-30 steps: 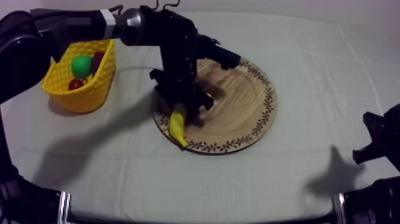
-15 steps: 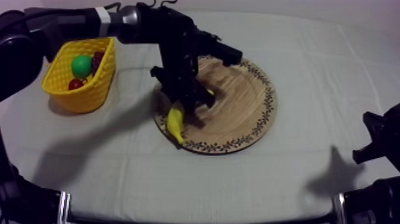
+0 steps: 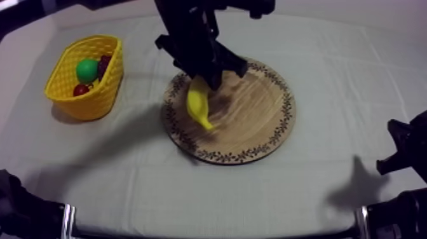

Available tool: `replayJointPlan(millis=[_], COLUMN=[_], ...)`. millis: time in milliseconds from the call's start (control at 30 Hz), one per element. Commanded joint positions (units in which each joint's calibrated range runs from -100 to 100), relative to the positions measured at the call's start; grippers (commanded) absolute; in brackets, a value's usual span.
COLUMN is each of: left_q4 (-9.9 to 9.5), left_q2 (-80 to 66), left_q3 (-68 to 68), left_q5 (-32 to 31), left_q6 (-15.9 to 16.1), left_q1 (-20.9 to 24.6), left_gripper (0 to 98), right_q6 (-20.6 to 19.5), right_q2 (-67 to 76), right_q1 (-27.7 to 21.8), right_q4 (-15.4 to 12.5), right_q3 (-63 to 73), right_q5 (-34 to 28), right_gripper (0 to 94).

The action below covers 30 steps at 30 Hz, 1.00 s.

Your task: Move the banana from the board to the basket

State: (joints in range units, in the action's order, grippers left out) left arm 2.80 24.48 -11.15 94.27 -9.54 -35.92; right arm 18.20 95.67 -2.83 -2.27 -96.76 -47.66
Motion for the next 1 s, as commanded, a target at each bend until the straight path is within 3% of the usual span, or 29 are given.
replayJointPlan(millis=[0, 400, 967], left_q4=[-0.22, -1.11, -2.11], left_q2=[-2.0, -8.3, -13.8], left_q3=[-0.4, 3.3, 9.6], left_q5=[1.0, 2.1, 2.1], left_q6=[-0.6, -0.5, 3.8], left_q1=[-0.3, 4.4, 24.4], left_gripper=[7.6, 5.6, 6.1], right_q6=[0.0, 0.0, 0.0], right_q2=[0.0, 0.0, 0.0], right_q1=[0.0, 0.0, 0.0], right_q4=[0.0, 0.0, 0.0], right_q3=[0.0, 0.0, 0.0], right_q5=[0.0, 0.0, 0.0], right_gripper=[0.3, 0.3, 0.3])
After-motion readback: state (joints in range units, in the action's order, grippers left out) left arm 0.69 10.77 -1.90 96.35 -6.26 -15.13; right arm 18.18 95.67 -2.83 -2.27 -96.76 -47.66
